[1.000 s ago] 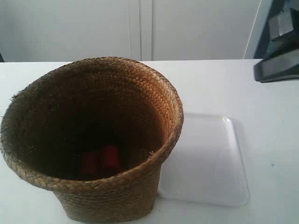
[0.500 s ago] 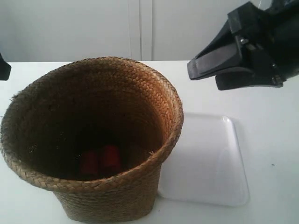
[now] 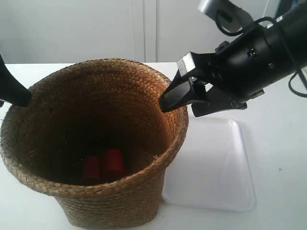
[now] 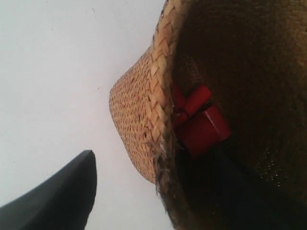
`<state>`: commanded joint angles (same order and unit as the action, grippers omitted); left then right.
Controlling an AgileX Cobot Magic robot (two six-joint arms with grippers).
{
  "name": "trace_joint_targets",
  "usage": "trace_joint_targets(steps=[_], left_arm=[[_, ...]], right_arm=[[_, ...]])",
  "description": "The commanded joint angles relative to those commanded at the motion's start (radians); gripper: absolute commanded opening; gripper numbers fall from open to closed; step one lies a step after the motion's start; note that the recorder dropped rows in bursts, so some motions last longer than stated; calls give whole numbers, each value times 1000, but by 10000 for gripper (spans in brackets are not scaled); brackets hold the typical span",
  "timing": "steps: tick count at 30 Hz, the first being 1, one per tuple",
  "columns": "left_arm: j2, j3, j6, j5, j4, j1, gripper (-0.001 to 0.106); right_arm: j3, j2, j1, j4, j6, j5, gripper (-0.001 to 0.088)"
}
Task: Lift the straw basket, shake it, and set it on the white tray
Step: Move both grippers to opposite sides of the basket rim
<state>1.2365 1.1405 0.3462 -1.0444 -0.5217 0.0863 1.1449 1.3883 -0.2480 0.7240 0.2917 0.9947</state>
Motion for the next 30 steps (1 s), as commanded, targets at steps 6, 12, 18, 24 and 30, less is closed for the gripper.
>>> trace_joint_targets(steps=[6,12,18,24,30], left_arm=[[93,-21,88,19,-64,0,714],[129,-28,88,22,-75,0,682],[131,-28,88,30,-122,0,405],[129,-28,108,35,-223,0,0],[34,-28,198,108,-318,0,0]], right_arm=[[0,94,-42,0,-10,-74,659],[0,131,-42,11,-8,-78,656],[0,131,-42,12,-8,-85,333],[0,129,-42,15,-13,-88,0],[0,43,-42,18,-7,-150,0]])
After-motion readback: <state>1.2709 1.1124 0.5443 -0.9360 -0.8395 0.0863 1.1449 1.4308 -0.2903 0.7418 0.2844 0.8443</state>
